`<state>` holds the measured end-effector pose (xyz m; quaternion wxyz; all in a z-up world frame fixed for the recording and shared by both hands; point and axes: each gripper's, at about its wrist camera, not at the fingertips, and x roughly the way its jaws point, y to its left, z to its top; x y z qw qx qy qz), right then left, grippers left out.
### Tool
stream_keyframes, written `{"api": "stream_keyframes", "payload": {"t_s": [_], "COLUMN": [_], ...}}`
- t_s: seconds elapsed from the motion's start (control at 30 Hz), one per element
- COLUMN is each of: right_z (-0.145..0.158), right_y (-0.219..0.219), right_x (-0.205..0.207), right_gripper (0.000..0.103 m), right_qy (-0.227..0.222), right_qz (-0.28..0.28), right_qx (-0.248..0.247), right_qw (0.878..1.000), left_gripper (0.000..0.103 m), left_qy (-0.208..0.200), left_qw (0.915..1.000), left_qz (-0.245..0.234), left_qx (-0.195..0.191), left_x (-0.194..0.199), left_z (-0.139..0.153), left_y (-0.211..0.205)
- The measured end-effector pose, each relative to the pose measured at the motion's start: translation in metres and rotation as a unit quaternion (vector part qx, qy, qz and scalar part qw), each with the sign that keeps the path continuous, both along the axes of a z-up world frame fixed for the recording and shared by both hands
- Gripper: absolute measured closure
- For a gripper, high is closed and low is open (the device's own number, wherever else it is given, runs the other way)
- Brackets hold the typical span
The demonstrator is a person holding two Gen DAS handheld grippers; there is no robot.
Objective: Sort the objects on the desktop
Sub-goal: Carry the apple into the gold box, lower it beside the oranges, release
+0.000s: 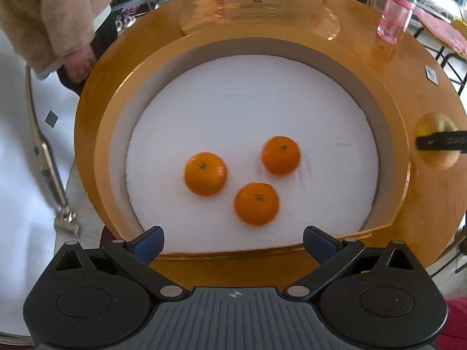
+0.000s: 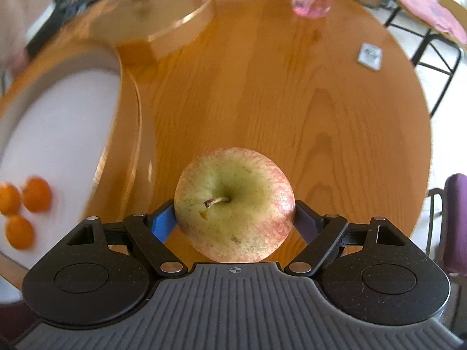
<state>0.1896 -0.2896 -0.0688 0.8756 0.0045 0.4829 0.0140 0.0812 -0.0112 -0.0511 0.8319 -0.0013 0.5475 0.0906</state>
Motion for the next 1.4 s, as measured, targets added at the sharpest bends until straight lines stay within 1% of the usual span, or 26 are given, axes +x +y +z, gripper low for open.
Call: {"api": "stream_keyframes", "payload": {"t_s": [0.1,0.2,0.3,0.37,0.5,0.6,0.7,0.9,1.07,1.27,1.4], "right_z": [0.032,0.06,0.074,0.07,0.046,0.029,0.017,0.004,-0.005,-0.015,-0.015], "right_y": [0.012,0.034,0.068,0.093,0.146,0.179,0.207,0.255,0.279,0.28,0.278], "right_x": [-0.005,-0.008,-0.005,0.003,0.017,0.032,0.043,0.052,0.051,0.046,0.047], "right_gripper": [0.019,0.019,0.019,0.019,0.019,0.019,0.019,0.019,0.019,0.019,0.019], "right_qy": [-0.039,-0.074,-0.089,-0.08,-0.044,-0.021,-0.011,-0.003,0.014,0.032,0.033], "right_qz": [0.001,0.012,0.046,0.073,0.124,0.149,0.166,0.209,0.229,0.225,0.228], "right_qx": [-0.006,-0.002,0.006,0.01,-0.003,-0.016,-0.031,-0.035,-0.037,-0.05,-0.04], "right_qw": [0.999,0.997,0.995,0.994,0.991,0.989,0.986,0.977,0.973,0.973,0.972], "left_gripper": [0.002,0.002,0.002,0.002,0.002,0.002,0.002,0.002,0.002,0.002,0.002], "left_qy": [-0.008,-0.016,-0.022,-0.024,-0.022,-0.018,-0.015,-0.013,-0.012,-0.011,-0.01], "left_qw": [0.9999,0.9998,0.9995,0.9992,0.9986,0.9978,0.9971,0.9964,0.996,0.996,0.9965], "left_qz": [-0.001,0.0,0.009,0.016,0.036,0.051,0.063,0.072,0.076,0.074,0.068], "left_qx": [-0.008,-0.015,-0.022,-0.026,-0.033,-0.037,-0.04,-0.043,-0.046,-0.047,-0.047], "left_x": [-0.002,-0.005,-0.007,-0.009,-0.015,-0.019,-0.022,-0.023,-0.024,-0.025,-0.024], "left_z": [0.001,0.003,0.002,0.003,0.001,-0.002,-0.005,-0.007,-0.009,-0.009,-0.009], "left_y": [0.013,0.025,0.039,0.048,0.067,0.08,0.089,0.098,0.105,0.11,0.109]}}
